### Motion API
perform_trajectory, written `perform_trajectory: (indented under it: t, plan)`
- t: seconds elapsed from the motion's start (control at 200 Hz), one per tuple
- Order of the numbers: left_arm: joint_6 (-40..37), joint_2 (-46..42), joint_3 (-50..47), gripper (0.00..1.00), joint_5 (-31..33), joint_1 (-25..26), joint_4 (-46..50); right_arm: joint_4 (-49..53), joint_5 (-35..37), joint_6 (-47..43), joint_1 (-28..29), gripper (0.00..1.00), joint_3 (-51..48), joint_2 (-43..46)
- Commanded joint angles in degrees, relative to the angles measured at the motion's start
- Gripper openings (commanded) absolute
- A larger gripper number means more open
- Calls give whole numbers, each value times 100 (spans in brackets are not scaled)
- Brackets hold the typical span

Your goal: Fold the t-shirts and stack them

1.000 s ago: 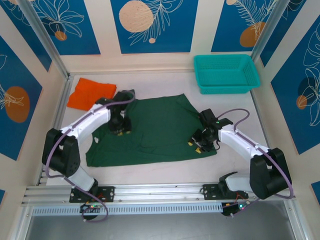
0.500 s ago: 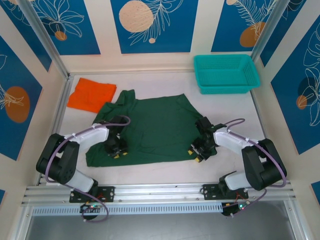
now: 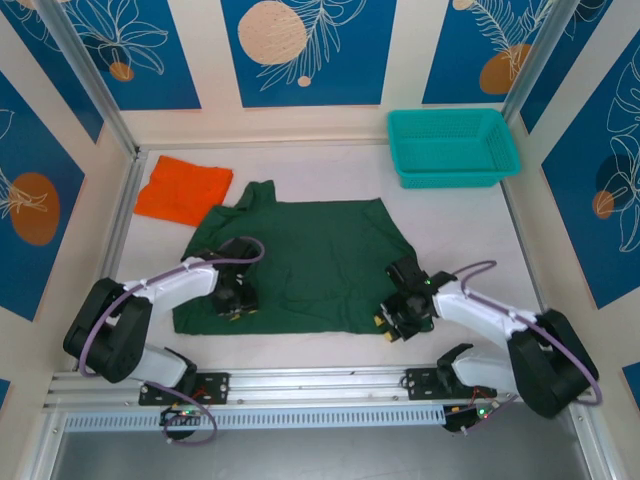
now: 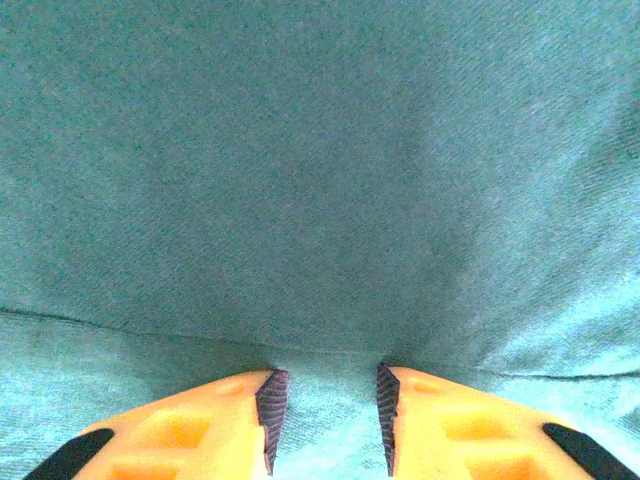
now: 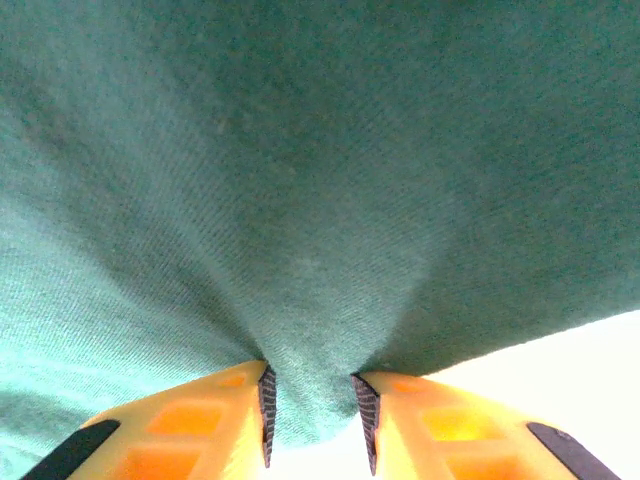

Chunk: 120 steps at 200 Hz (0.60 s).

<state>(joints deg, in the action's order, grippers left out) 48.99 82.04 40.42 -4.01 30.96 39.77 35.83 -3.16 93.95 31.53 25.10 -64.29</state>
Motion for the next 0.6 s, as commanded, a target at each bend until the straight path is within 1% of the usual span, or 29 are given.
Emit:
perform_trajectory:
  t: [0.0,0.065,0.14,0.365,0.505,0.55,0.595]
  plan:
    - [18,232,-341,35,-140,231,553,1292,423,987,81,33,-784,551]
    - [31,202,-365,35,-166,307,640,1332,452,1107,87,32,-946,1004]
    - [56,115,-454,36,-136,420,694,1406,450,1257,88,32,-1046,1285]
    - [329,3,-715,37,-274,718,792,1641,291,1283,89,34,-1063,1399]
    - [520,-309,-604,40,-195,857,1103,2056,448,1309,133,36,-705,1543]
    - [519,-423,-446,43,-63,842,1308,2265,555,1330,167,37,-491,1590]
    - [468,-509,-201,46,122,823,1544,2565,721,1319,180,40,-219,1630]
